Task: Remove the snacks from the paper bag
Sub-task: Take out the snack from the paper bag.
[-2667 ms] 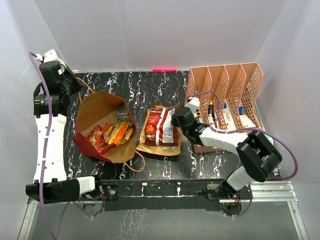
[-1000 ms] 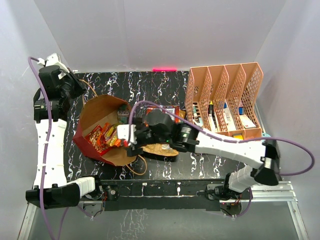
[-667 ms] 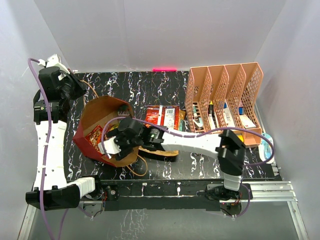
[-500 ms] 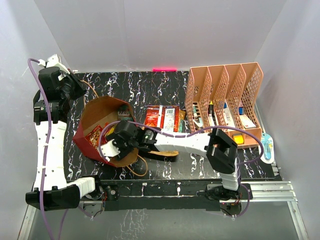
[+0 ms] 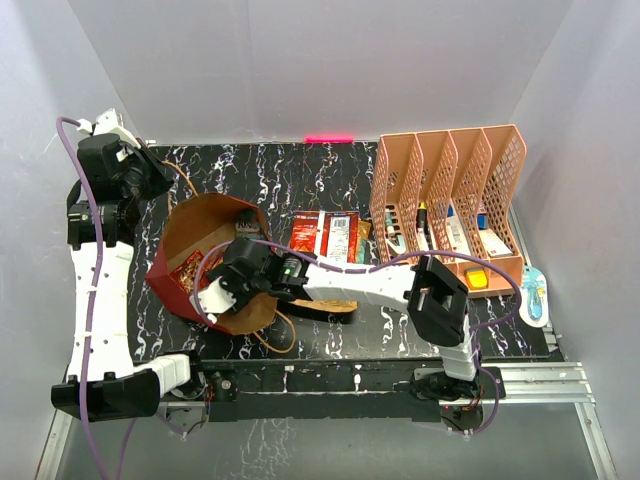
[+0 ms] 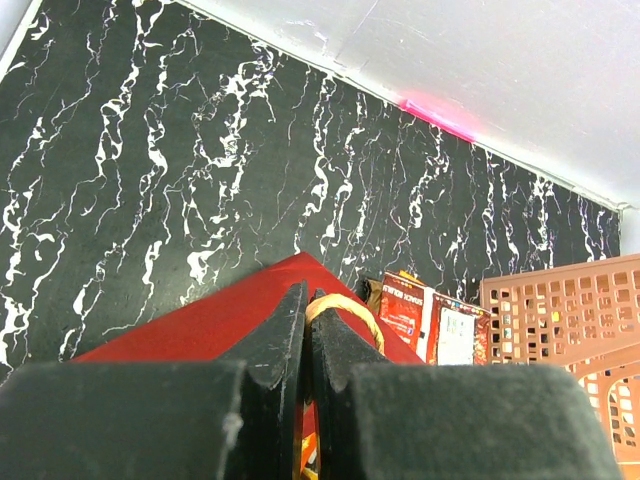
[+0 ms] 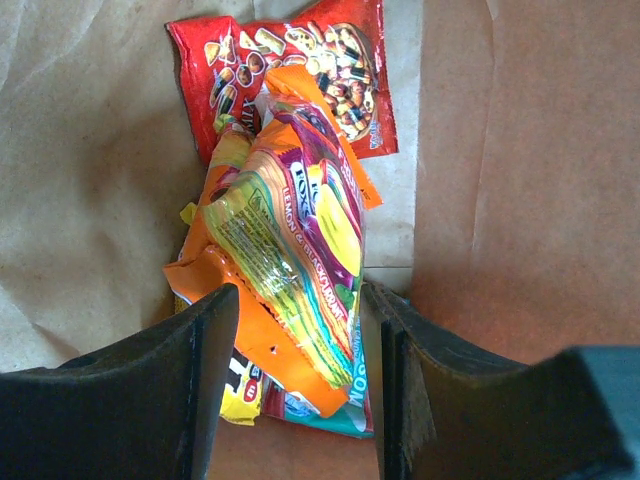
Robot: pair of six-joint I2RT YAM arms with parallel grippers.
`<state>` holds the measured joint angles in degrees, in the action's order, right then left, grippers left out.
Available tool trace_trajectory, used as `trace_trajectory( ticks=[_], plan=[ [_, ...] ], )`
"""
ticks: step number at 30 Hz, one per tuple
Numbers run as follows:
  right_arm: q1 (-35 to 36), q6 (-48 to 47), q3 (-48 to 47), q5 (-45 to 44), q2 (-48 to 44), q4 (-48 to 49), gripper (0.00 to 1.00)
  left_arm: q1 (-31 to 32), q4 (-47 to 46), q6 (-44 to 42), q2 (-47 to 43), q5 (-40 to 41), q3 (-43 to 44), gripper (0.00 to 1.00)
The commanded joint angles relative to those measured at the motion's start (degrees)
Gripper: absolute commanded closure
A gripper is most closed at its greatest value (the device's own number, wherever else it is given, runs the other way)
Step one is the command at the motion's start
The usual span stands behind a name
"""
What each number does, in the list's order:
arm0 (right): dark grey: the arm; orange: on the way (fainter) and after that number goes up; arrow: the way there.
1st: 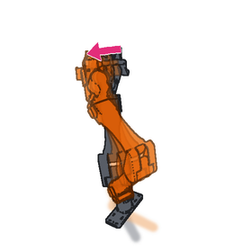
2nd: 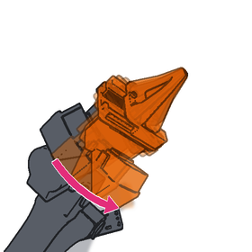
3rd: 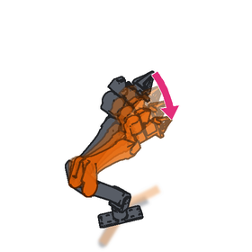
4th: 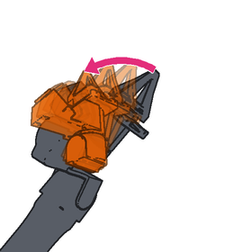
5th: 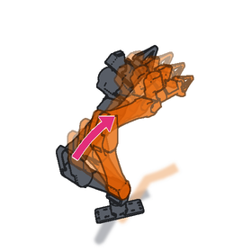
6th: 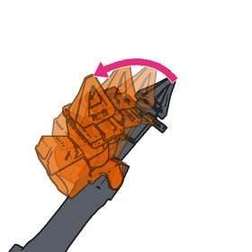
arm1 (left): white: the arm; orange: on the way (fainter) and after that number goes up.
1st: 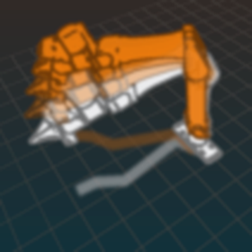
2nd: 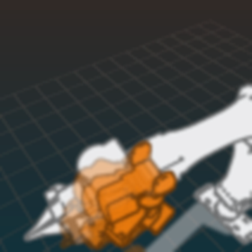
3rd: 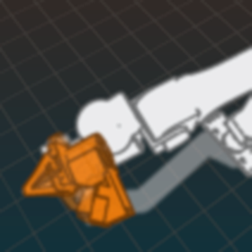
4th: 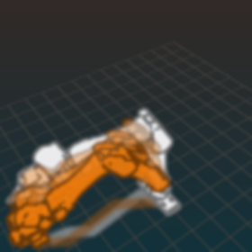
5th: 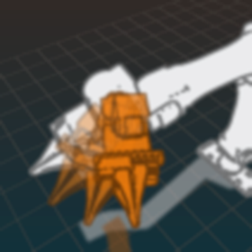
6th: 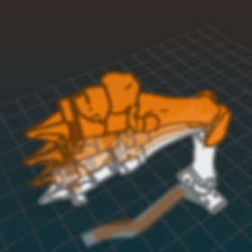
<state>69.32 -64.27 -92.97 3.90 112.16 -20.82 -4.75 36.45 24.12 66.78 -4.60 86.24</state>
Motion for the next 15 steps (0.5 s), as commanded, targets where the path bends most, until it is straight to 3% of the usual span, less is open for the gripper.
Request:
trace_trajectory(
  ticks=[1,9,15],
  plan=[
    [-0.32,-2.30,-2.48,-0.06,1.14,2.06,0.46,0.00,-0.74,0.31,-1.56,-1.17,-0.10,1.00],
    [-0.78,-3.05,-4.98,-1.61,5.44,6.03,0.51,0.00,-0.77,0.75,-1.91,-1.51,-0.21,1.00],
    [-1.84,-3.99,-8.94,-2.26,10.09,7.43,0.47,-0.03,-0.51,1.17,-2.11,-1.80,0.55,1.00]
  ],
)
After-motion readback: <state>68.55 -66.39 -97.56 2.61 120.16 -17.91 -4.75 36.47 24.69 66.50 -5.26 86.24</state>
